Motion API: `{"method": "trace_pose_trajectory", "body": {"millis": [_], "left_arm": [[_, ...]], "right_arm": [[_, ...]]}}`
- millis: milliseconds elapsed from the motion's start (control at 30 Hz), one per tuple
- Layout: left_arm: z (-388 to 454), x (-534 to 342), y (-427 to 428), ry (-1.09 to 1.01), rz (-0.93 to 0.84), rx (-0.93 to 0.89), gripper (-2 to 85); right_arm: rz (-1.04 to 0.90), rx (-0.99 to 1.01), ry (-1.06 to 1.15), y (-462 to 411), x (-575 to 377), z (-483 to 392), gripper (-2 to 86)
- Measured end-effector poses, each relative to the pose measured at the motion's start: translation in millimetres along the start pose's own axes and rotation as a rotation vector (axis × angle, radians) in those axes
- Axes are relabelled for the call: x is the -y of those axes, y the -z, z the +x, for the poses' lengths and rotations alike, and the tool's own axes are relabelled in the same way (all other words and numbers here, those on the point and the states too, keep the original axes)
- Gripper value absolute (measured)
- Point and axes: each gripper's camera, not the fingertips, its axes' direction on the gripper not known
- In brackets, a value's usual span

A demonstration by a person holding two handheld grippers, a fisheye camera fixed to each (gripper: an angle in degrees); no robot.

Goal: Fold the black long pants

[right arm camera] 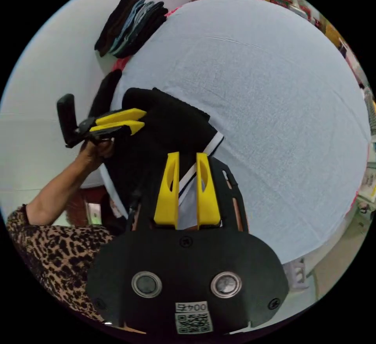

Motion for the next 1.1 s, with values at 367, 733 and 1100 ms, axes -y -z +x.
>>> {"method": "trace_pose_trajectory", "body": {"millis": [367, 733, 1100], "left_arm": [[72, -17, -11, 0.072, -0.118, 0.168, 15.3], [56, -25, 16, 0.158, -0.096, 0.147, 14.1], [18, -90, 32, 0.314, -0.083, 0.072, 10.1]], "right_arm": [[0.109, 0.203, 0.131, 25, -82, 13, 11.5], [-0.048, -0.111, 0.426, 37, -55, -41, 10.1], [-0.085, 0.294, 0.300, -20, -142, 36, 11.0]]}}
